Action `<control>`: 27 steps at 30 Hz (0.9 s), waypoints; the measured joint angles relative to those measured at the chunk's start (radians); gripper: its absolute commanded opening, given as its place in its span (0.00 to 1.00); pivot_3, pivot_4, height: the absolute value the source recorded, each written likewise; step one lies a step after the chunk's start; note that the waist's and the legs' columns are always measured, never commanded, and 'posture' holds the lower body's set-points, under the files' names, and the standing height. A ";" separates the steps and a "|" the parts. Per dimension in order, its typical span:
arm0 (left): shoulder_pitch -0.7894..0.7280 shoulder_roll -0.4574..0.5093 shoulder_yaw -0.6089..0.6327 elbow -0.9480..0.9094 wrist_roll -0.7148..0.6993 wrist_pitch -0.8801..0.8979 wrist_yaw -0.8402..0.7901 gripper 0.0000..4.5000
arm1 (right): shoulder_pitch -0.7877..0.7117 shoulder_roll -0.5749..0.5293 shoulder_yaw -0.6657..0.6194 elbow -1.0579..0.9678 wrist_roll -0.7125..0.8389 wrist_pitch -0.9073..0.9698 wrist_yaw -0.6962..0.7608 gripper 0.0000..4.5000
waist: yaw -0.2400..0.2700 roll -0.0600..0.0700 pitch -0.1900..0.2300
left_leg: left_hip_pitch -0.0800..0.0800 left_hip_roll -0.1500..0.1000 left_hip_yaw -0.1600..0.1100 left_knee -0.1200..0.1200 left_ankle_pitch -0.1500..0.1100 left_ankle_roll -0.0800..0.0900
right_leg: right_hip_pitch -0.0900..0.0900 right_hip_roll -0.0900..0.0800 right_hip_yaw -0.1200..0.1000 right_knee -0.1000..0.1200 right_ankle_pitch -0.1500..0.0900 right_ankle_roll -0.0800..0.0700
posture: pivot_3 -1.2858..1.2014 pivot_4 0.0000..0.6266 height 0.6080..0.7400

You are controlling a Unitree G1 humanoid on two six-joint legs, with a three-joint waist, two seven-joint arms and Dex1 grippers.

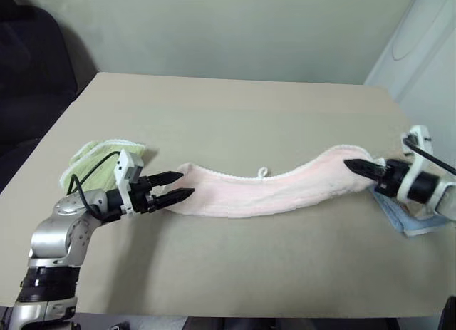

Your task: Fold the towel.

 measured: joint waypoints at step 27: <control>0.034 -0.037 0.012 -0.020 -0.001 -0.013 0.059 0.80 | 0.123 -0.058 0.052 0.005 -0.139 0.030 0.086 0.01 | 0.013 -0.002 0.000 | -0.002 0.000 0.000 0.000 0.001 -0.001 | 0.000 -0.001 -0.001 -0.001 0.000 0.000 | 0.52 0.24 1.00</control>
